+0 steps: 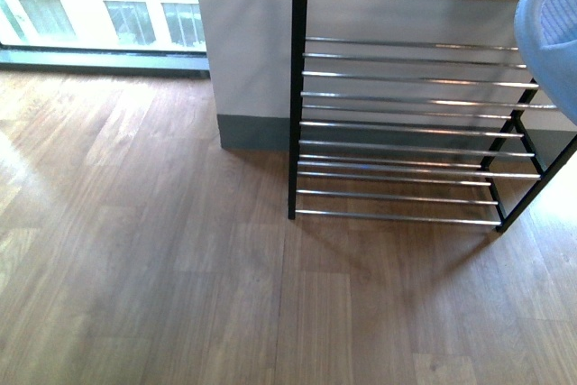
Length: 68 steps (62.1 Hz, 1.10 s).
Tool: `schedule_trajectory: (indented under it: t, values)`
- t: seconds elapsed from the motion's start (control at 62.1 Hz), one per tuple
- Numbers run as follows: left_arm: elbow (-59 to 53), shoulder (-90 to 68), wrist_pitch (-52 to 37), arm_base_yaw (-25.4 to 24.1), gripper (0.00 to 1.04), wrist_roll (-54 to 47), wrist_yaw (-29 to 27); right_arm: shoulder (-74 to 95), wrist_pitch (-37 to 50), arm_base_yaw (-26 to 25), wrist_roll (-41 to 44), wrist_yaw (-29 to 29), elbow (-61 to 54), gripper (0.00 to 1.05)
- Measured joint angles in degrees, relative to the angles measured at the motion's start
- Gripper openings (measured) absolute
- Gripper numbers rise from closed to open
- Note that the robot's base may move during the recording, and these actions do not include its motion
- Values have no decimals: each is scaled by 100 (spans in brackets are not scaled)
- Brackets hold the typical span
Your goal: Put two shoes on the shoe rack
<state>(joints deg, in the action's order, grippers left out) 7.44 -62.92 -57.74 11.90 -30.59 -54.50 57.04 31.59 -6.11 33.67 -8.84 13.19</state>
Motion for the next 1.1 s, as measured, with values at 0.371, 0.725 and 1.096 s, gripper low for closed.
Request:
schedule_trajectory:
  t: [0.371, 0.725, 1.096]
  values:
    - [0, 2, -2, -15, 2, -2, -35, -15, 0, 20, 0, -46, 2, 1]
    - [0, -9, 0, 4, 2, -4, 31, 31, 0, 4, 0, 33, 2, 1]
    - [0, -9, 0, -4, 2, -4, 4, 13, 0, 4, 0, 2, 2, 1]
